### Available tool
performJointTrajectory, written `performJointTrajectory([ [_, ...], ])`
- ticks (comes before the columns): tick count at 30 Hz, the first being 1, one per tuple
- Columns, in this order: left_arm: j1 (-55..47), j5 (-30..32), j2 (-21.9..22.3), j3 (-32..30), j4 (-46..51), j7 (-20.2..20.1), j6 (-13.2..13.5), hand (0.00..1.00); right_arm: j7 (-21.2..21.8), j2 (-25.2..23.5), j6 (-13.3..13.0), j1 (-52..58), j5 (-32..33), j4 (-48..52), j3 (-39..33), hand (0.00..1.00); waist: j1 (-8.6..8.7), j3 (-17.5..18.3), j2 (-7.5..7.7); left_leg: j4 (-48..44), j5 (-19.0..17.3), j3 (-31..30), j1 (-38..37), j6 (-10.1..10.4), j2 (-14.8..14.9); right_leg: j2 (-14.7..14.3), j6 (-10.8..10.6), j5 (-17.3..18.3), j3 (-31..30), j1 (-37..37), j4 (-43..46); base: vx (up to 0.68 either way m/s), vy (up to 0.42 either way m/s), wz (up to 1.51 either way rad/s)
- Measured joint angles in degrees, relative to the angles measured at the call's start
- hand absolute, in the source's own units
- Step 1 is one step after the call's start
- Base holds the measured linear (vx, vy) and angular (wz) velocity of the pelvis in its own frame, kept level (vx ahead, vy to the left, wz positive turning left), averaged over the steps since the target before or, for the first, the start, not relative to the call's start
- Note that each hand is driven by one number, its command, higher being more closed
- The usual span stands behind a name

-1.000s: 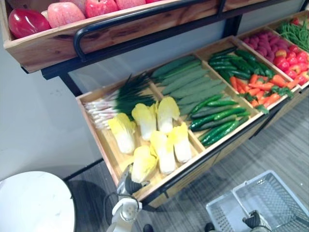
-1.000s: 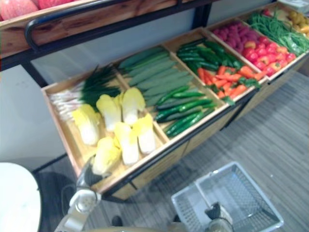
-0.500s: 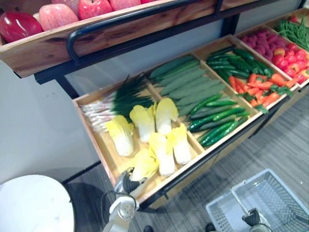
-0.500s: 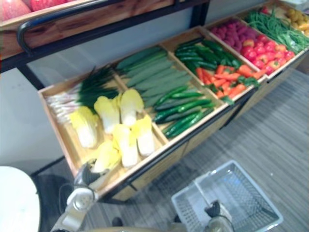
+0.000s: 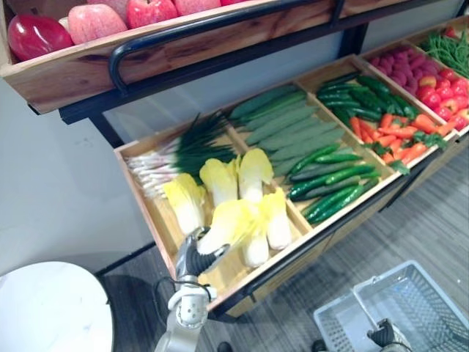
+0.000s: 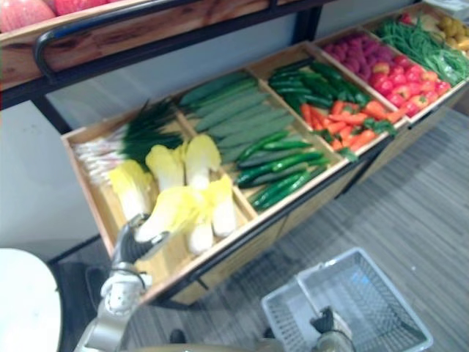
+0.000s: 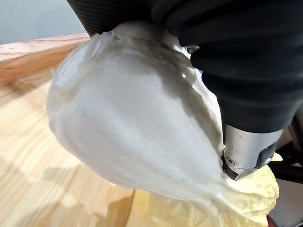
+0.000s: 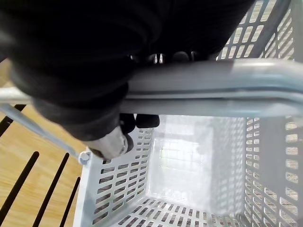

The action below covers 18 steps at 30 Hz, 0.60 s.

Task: Pick vegetable in the basket

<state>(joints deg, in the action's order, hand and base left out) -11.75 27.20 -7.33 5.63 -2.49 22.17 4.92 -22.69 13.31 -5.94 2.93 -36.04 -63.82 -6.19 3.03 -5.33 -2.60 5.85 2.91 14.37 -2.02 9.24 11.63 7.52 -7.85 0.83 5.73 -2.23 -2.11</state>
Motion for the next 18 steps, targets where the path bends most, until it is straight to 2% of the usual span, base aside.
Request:
performJointTrajectory([
  [6,-1.96,-0.28,0.00,1.53,5.94,-0.20,2.09,1.00,0.02,0.24,-0.32,0.03,0.00,-0.07,0.29,1.00,-0.05,0.01,0.01,0.01,0.05,-0.21,0.05,-0.05,-0.02,0.02,0.00,0.01,0.17,-0.02,0.09,0.00,0.000,0.00],
  [9,-2.02,-2.33,-0.03,2.35,8.03,-0.21,2.36,1.00,0.01,0.32,-0.40,0.02,0.00,-0.12,0.70,1.00,-0.08,0.02,0.01,0.01,0.07,-0.31,0.07,-0.09,-0.04,0.03,0.01,0.02,0.23,-0.03,0.13,0.00,0.000,0.00],
  [14,-2.07,-2.33,-0.14,3.57,12.50,-0.31,3.02,1.00,-0.02,0.41,-0.53,-0.01,0.01,-0.14,1.13,1.00,-0.08,0.03,0.04,0.01,0.10,-0.44,0.13,-0.12,-0.05,0.03,0.01,0.03,0.34,-0.04,0.16,0.00,0.000,0.00],
  [18,-1.95,-2.29,-2.60,6.00,17.82,-0.43,5.18,1.00,-0.06,1.05,-0.62,-0.03,0.11,-0.21,2.02,1.00,0.04,0.07,0.00,0.01,0.11,-0.43,0.12,-0.13,-0.05,0.03,0.01,0.03,0.31,-0.04,0.19,0.00,0.000,0.00],
])
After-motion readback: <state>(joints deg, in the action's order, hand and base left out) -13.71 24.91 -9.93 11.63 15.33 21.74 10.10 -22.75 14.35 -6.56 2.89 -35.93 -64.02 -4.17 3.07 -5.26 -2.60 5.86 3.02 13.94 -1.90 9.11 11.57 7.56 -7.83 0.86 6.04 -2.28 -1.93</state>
